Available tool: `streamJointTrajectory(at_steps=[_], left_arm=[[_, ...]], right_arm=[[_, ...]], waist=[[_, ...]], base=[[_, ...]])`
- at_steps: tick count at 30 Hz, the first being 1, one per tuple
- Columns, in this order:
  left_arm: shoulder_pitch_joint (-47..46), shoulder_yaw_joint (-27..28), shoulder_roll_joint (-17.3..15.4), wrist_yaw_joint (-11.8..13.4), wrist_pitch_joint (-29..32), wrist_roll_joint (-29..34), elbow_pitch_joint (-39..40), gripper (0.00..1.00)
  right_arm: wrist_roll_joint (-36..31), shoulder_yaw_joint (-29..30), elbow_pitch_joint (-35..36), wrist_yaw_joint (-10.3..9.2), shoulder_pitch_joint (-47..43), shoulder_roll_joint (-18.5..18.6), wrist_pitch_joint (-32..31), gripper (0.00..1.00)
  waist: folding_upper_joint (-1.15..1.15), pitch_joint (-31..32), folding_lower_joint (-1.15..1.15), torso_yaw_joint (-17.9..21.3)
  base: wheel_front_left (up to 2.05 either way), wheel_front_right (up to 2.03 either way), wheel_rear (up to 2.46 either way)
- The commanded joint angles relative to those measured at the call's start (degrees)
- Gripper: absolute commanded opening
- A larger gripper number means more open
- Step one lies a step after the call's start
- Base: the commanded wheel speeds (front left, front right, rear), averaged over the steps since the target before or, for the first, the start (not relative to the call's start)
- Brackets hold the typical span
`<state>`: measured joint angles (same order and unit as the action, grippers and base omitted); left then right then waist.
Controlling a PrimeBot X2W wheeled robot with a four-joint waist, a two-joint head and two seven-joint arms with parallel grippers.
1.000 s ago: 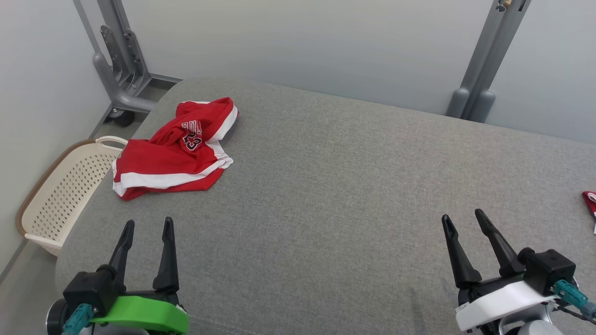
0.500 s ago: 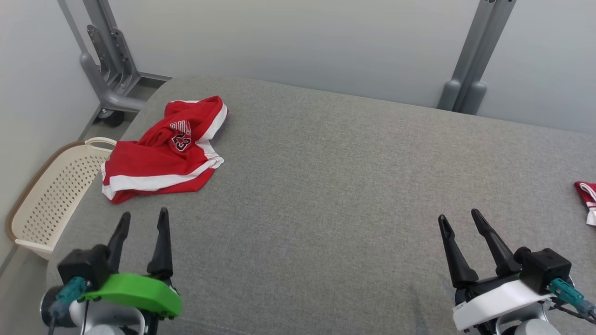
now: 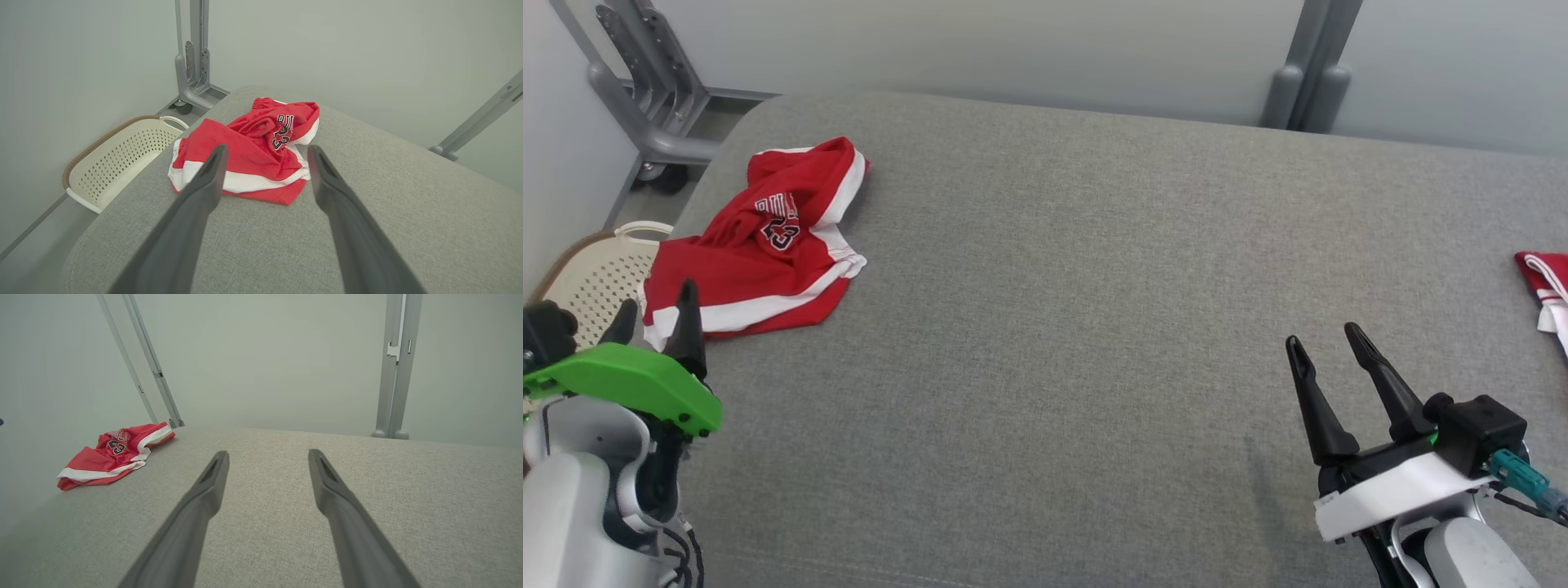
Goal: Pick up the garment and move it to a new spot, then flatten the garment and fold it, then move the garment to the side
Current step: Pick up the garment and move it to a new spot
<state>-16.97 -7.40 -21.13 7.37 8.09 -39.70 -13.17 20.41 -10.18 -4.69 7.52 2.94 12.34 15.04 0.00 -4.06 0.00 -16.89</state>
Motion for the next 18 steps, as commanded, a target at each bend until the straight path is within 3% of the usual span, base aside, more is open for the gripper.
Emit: streamJointTrajectory(at_steps=[1,10,18], left_arm=[[-2.15,0.78,-0.83,-0.68,0.83,-1.16,-1.39,1.00],[-13.69,2.66,-4.51,-3.20,9.19,-5.71,-13.53,1.00],[-22.67,3.02,-6.88,-3.62,13.61,-6.87,-25.19,1.00]], right_arm=[[0.15,-0.14,0.03,-0.06,1.09,0.53,0.12,1.00],[0.60,-1.21,0.23,-0.06,5.12,1.67,0.14,1.00],[1.01,-2.73,0.35,-0.06,9.36,2.61,0.14,1.00]], waist=[[0.00,-3.63,0.00,2.56],[0.00,-10.12,0.00,5.51],[0.00,-15.30,0.00,8.61]], base=[[0.00,0.00,0.00],[0.00,0.00,0.00],[0.00,0.00,0.00]])
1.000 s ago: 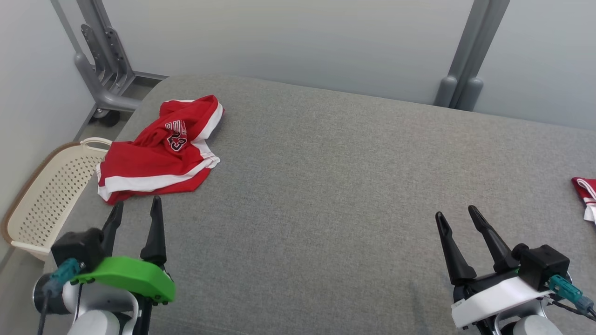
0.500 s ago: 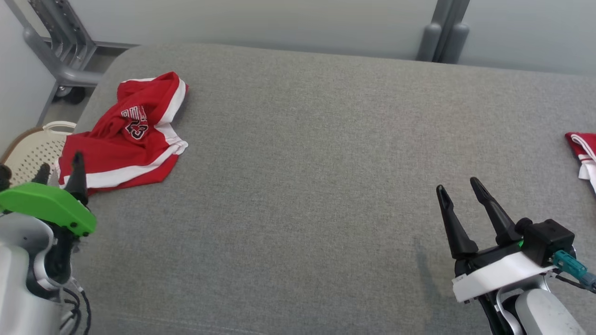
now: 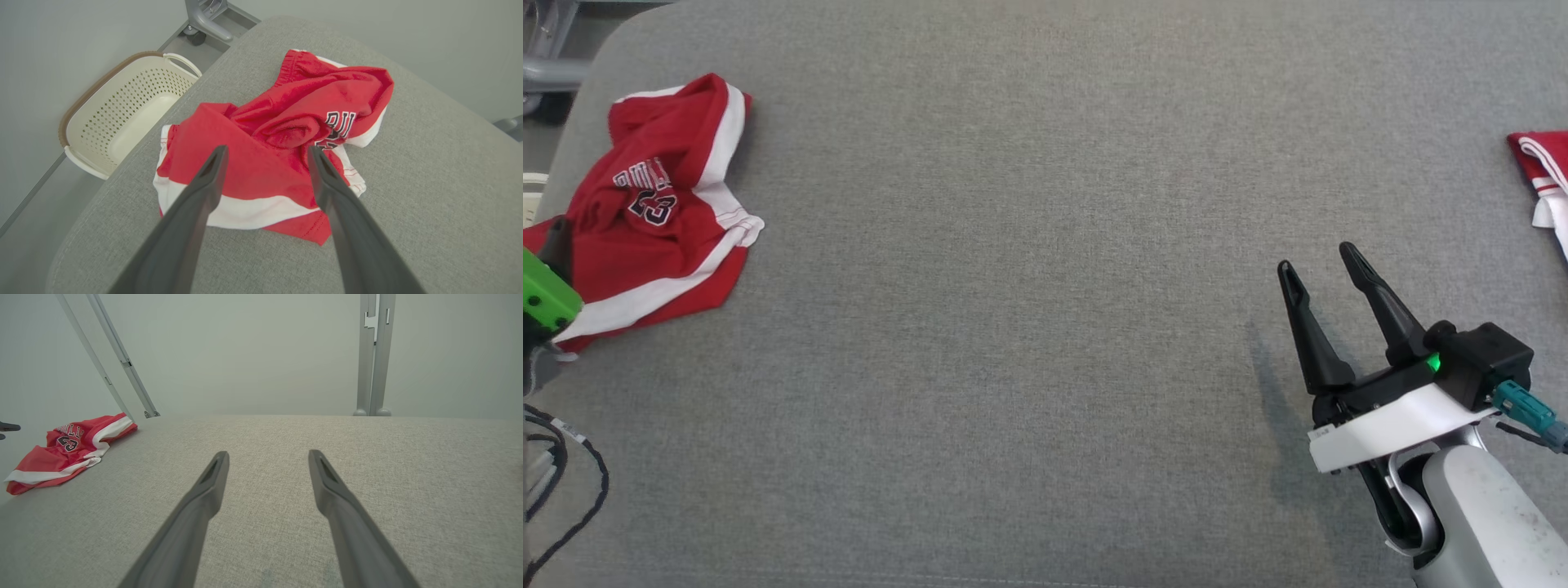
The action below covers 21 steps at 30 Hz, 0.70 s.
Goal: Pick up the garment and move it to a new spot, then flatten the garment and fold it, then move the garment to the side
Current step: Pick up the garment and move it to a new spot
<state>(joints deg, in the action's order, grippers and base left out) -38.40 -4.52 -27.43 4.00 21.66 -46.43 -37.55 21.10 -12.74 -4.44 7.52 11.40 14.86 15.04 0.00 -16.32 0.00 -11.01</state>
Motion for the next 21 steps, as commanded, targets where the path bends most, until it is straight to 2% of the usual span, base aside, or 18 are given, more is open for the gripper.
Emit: streamJointTrajectory(at_steps=[1,6,12,18,21], left_arm=[[-2.02,0.16,-1.06,-0.23,0.25,0.04,-2.09,1.00],[-4.83,0.59,-2.62,0.52,0.19,0.34,-6.55,1.00],[-6.63,-0.32,-4.43,-0.05,3.35,0.61,-12.11,1.00],[-6.38,-1.41,-4.29,-0.96,8.45,-0.41,-16.47,1.00],[-5.92,-2.24,-2.61,-1.86,11.74,-1.40,-17.98,1.00]], right_arm=[[0.37,-0.30,0.12,-0.06,1.32,0.09,0.14,1.00],[0.57,-0.57,-0.10,-0.06,2.57,0.32,0.15,1.00],[0.65,-0.26,-0.01,-0.06,3.61,0.50,0.15,1.00],[0.70,0.19,0.20,-0.06,4.15,0.25,0.15,1.00],[0.70,0.38,0.18,-0.06,4.16,0.14,0.15,1.00]], waist=[[0.00,-3.64,0.00,3.22],[0.00,-5.99,0.00,5.07],[0.00,-8.56,0.00,7.25],[0.00,-9.24,0.00,8.27],[0.00,-9.19,0.00,8.33]], base=[[0.00,0.00,0.00],[0.00,0.00,0.00],[0.00,0.00,0.00],[0.00,0.00,0.00],[0.00,0.00,0.00]])
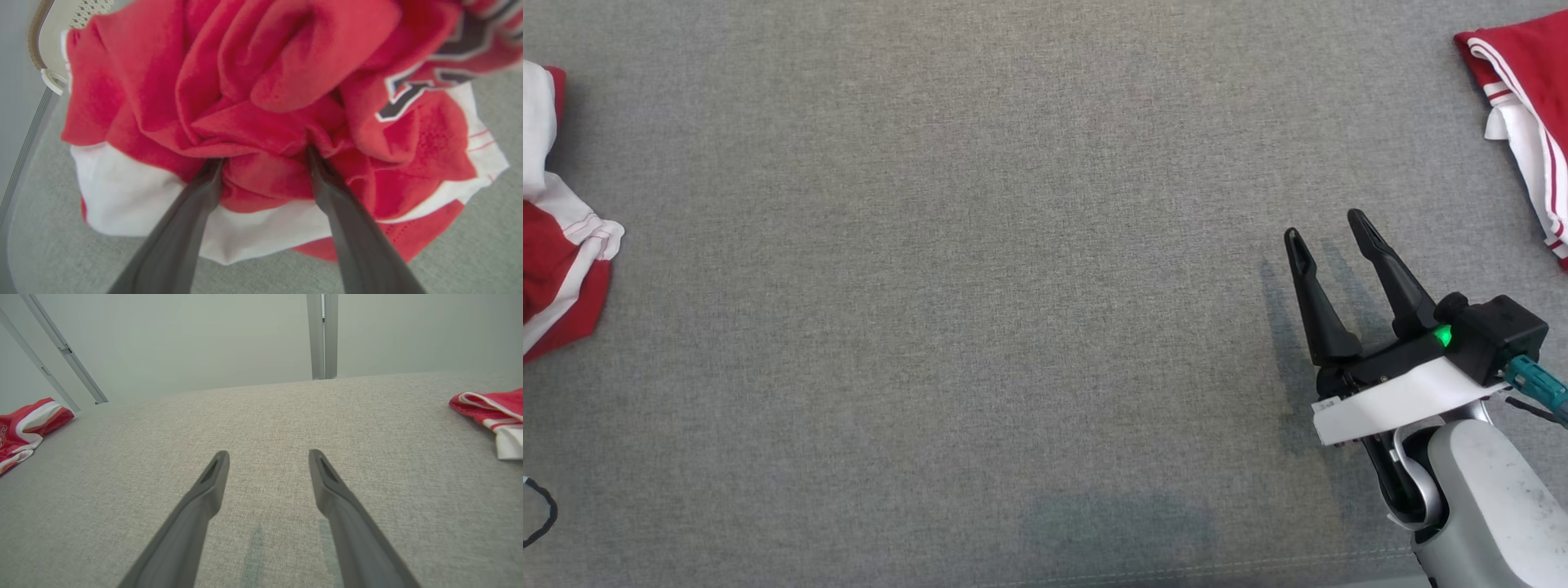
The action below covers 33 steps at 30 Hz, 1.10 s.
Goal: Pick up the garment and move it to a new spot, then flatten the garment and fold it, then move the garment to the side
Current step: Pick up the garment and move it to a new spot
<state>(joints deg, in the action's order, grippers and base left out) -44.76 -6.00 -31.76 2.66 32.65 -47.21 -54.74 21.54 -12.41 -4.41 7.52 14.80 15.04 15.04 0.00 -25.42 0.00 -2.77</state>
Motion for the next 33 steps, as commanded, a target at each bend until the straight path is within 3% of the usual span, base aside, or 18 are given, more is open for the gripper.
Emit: streamJointTrajectory(at_steps=[1,5,6,8,10,11,12,13,25,33], left_arm=[[0.47,-0.75,2.20,-0.67,1.14,-0.85,-0.84,1.00],[0.46,-1.11,2.50,-0.88,1.51,-1.00,-1.03,1.00],[0.49,-1.18,2.53,-0.91,1.64,-1.03,-1.08,0.95],[0.75,-1.36,2.50,-1.11,1.97,-1.00,-1.07,0.60],[1.02,-1.25,2.41,-1.40,1.74,-1.12,-0.83,0.46],[1.14,-1.15,2.37,-1.50,1.16,-1.18,-0.62,0.31],[1.31,-1.05,2.40,-1.59,0.73,-1.28,-0.42,0.09],[1.43,-0.89,2.26,-1.72,0.26,-1.42,-0.26,0.00],[2.65,-2.87,-1.36,-5.28,-8.74,2.75,5.77,0.00],[2.10,-6.47,-1.95,-7.07,-10.03,5.93,12.42,0.00]], right_arm=[[0.23,0.15,0.12,-0.06,0.73,-0.10,0.15,1.00],[0.02,0.11,-0.05,-0.06,0.70,-0.31,0.15,1.00],[-0.05,0.06,-0.13,-0.06,0.69,-0.35,0.15,1.00],[-0.11,0.00,-0.31,-0.06,0.57,-0.44,0.15,1.00],[-0.12,-0.09,-0.48,-0.06,0.39,-0.57,0.15,1.00],[-0.08,-0.19,-0.62,-0.06,0.29,-0.63,0.15,1.00],[0.04,-0.30,-0.79,-0.06,0.22,-0.70,0.15,1.00],[0.19,-0.41,-0.99,-0.06,0.18,-0.76,0.15,1.00],[1.18,-0.73,-3.03,-0.06,-2.21,-2.81,0.15,1.00],[1.22,-0.46,-3.91,-0.06,-4.25,-3.56,0.15,1.00]], waist=[[0.00,-0.04,0.00,0.06],[0.00,0.33,0.00,-0.12],[0.00,0.52,0.00,-0.16],[0.00,0.97,0.00,-0.24],[0.00,1.39,0.00,-0.31],[0.00,1.66,0.00,-0.35],[0.00,2.01,0.00,-0.38],[0.00,2.37,0.00,-0.38],[0.00,11.25,0.00,-0.43],[0.00,16.15,0.00,-0.19]], base=[[0.00,0.00,0.00],[0.00,0.00,0.00],[0.00,0.00,0.00],[0.00,0.00,0.00],[0.00,0.00,0.00],[0.00,0.00,0.00],[0.00,0.00,0.00],[0.00,0.00,0.00],[0.00,0.00,0.00],[0.00,0.00,0.00]])
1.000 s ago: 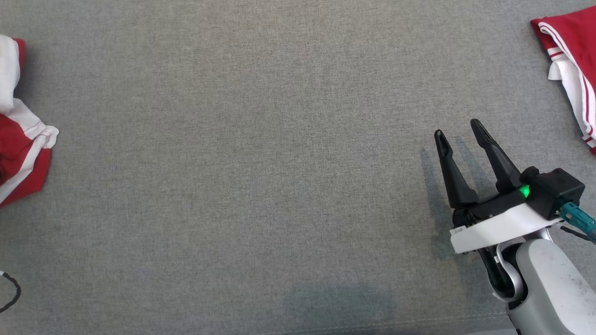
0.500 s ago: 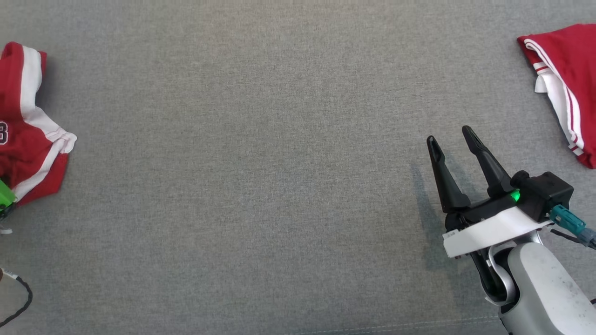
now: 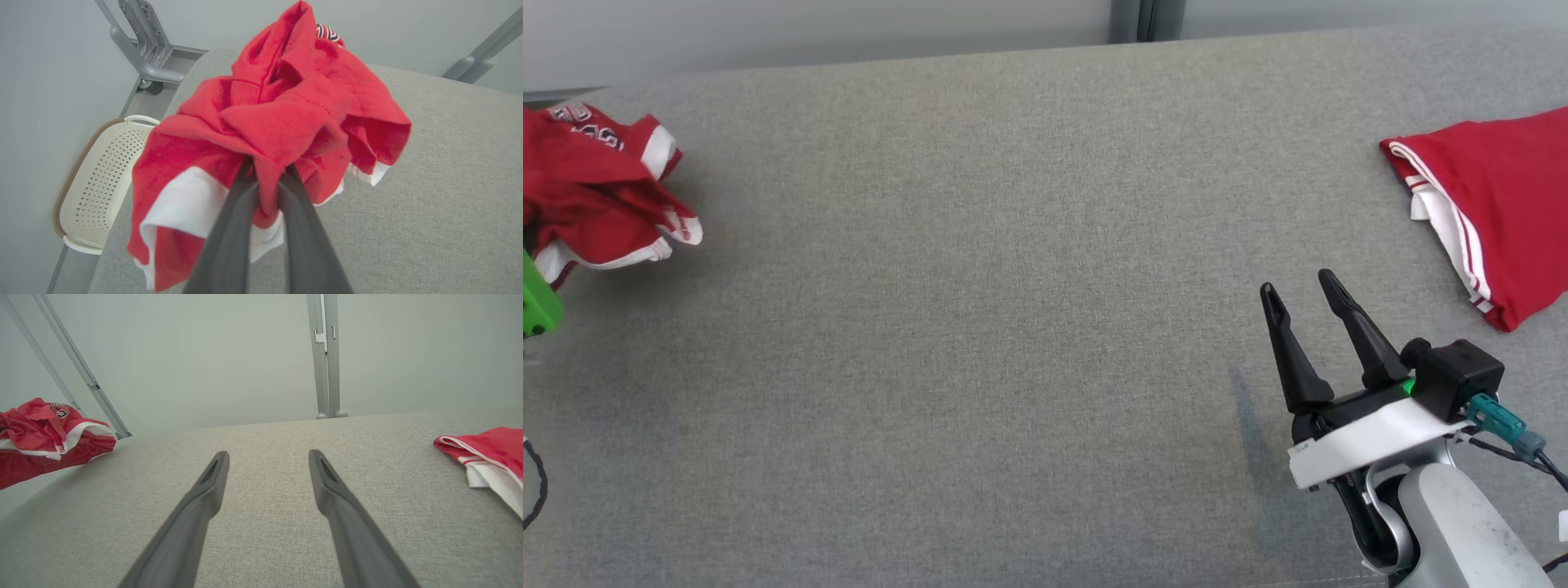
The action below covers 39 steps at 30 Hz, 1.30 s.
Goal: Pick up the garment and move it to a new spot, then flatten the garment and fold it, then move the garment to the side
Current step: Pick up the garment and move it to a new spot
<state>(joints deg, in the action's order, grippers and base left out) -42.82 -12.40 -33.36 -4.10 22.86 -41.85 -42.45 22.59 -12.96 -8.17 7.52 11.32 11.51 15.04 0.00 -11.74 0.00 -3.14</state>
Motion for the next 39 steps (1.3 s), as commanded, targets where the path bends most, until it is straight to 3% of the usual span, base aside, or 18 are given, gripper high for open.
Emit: streamJointTrajectory(at_steps=[1,5,10,19,23,31,34,39], left_arm=[[0.37,-0.53,-0.22,-0.49,-0.25,0.81,1.41,0.00],[1.60,-2.22,0.42,-1.02,-0.45,1.50,6.91,0.00],[3.47,-4.02,2.02,0.08,0.21,2.11,15.05,0.00],[7.99,-6.60,6.78,5.51,0.73,3.01,28.69,0.00],[10.09,-8.79,10.48,7.79,0.45,3.48,31.87,0.00],[11.92,-13.24,20.09,9.72,-3.16,3.35,28.51,0.00],[10.96,-14.80,23.84,8.95,-4.62,2.72,24.99,0.00],[9.62,-16.91,26.98,8.05,-6.33,3.09,19.45,0.00]], right_arm=[[0.18,0.20,-0.22,-0.06,-1.04,-0.13,0.15,1.00],[0.32,0.57,-0.49,-0.06,-2.26,-0.45,0.15,1.00],[0.28,1.12,-0.66,-0.06,-3.71,-0.69,0.15,1.00],[0.32,1.39,-0.68,-0.06,-5.06,-0.45,0.15,1.00],[0.53,1.23,-1.11,-0.06,-5.22,-0.14,0.14,1.00],[0.90,0.27,-2.00,-0.06,-4.79,0.64,0.15,1.00],[0.97,-0.10,-2.33,-0.05,-3.99,0.87,0.15,1.00],[1.23,-0.42,-2.91,-0.06,-3.51,1.07,0.14,1.00]], waist=[[0.00,3.04,0.00,0.31],[0.00,5.24,0.00,1.04],[0.00,7.83,0.00,2.57],[0.00,10.00,0.00,6.74],[0.00,10.29,0.00,8.68],[0.00,10.42,0.00,12.06],[0.00,9.86,0.00,13.21],[0.00,9.09,0.00,14.36]], base=[[0.00,0.00,0.00],[0.00,0.00,0.00],[0.00,0.00,0.00],[0.00,0.00,0.00],[0.00,0.00,0.00],[0.00,0.00,0.00],[0.00,0.00,0.00],[0.00,0.00,0.00]])
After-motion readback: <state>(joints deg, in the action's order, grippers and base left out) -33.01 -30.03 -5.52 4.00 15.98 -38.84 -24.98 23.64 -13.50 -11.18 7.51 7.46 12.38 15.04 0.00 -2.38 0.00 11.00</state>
